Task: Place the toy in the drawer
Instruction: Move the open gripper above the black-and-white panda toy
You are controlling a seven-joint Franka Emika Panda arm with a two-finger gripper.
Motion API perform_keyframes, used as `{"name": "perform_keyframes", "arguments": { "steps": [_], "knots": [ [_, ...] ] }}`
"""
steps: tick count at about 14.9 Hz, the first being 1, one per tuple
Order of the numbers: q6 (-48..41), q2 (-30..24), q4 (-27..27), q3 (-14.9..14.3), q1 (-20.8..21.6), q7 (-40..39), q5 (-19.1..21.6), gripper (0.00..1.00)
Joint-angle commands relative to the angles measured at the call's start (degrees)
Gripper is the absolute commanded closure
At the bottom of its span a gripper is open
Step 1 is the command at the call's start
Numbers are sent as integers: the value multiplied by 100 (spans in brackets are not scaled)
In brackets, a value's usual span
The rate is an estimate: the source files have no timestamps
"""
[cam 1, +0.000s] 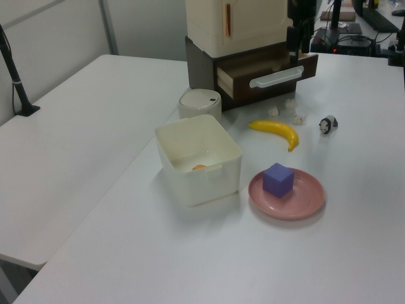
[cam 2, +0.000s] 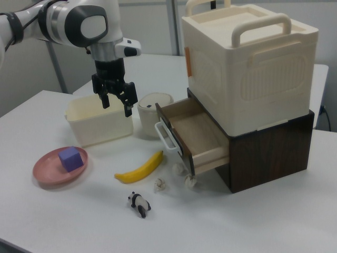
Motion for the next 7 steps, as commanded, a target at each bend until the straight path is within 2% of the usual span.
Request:
{"name": "perform_keyframes", "arguments": {
  "steps": [1, 7],
  "knots": [
    [-108, 0, 249, -245, 87, 136, 16, 0],
    [-153, -26, 225, -221, 96, 119, -1, 0]
  ]
}}
